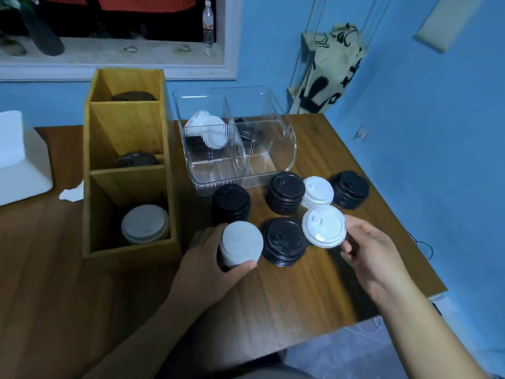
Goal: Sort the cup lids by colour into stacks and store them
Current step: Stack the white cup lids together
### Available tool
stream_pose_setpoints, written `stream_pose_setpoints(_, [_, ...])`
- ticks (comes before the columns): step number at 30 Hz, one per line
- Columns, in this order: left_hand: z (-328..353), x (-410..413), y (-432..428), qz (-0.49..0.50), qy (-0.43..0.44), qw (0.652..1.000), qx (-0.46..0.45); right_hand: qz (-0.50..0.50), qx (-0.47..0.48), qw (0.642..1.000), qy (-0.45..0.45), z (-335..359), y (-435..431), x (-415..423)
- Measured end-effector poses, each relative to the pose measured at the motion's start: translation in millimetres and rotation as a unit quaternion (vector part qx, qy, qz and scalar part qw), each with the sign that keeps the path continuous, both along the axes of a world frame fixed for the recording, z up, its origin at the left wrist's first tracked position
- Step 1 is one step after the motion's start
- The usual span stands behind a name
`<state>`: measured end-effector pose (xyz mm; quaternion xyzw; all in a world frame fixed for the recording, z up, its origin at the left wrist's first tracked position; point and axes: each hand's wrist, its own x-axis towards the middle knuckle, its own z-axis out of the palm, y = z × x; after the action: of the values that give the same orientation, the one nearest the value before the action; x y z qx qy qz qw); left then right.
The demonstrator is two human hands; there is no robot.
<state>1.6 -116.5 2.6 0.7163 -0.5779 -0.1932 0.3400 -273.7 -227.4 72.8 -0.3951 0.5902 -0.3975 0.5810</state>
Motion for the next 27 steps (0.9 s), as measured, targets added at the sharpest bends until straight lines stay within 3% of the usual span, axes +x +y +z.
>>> stream_pose_setpoints(3, [1.5, -1.4, -0.2, 0.004, 0.004, 1.0, -0.009, -0.004, 0.037, 0.994, 0.103, -19.4, 7.0, -23.6])
stream_pose_setpoints(6, [0.1, -1.9, -0.2, 0.004, 0.003, 1.0, -0.007, 0.035, -0.031, 0.97, 0.238, -36.0, 8.8, -40.8])
stream_pose_setpoints(9, [-1.8, -2.0, -0.6, 0.007, -0.003, 1.0, -0.002, 0.11, -0.127, 0.901, 0.4, -39.5, 13.1, -48.3])
stream_pose_setpoints(14, [-1.9, -2.8, -1.6, 0.001, -0.007, 1.0, -0.002, 0.283, -0.235, 0.798, 0.478, -41.8, 25.7, -42.4])
stream_pose_setpoints(16, [-1.3, -3.3, -1.2, 0.003, -0.004, 1.0, -0.004, 0.293, -0.256, 0.779, 0.491, -43.8, 25.4, -39.7])
stream_pose_setpoints(21, [-3.9, -2.4, -2.2, 0.002, -0.008, 1.0, 0.002, 0.178, -0.308, 0.856, 0.375, -11.6, 25.7, -17.8])
stream_pose_setpoints(23, [-4.4, -2.2, -2.4, 0.001, -0.012, 1.0, 0.001, 0.205, -0.361, 0.84, 0.349, 1.9, 25.5, 10.9])
stream_pose_setpoints(27, [-5.0, -1.6, -3.4, -0.002, -0.009, 1.0, -0.006, 0.329, -0.439, 0.757, 0.355, 4.7, 24.3, 74.6])
